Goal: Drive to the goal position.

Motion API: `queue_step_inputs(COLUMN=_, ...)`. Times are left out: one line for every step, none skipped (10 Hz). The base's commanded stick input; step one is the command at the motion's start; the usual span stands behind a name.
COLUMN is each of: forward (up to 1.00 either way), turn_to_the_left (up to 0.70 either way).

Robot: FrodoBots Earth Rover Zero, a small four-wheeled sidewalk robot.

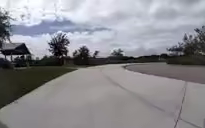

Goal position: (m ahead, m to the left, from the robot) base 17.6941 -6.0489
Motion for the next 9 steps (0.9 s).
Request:
queue_step_inputs(forward=0.85, turn_to_the_left=0.0)
queue_step_inputs(forward=0.85, turn_to_the_left=0.0)
queue_step_inputs(forward=0.85, turn_to_the_left=0.0)
queue_step_inputs(forward=0.85, turn_to_the_left=0.0)
queue_step_inputs(forward=0.85, turn_to_the_left=0.0)
queue_step_inputs(forward=0.85, turn_to_the_left=0.0)
queue_step_inputs(forward=0.85, turn_to_the_left=0.0)
queue_step_inputs(forward=0.85, turn_to_the_left=0.0)
queue_step_inputs(forward=0.85, turn_to_the_left=0.0)
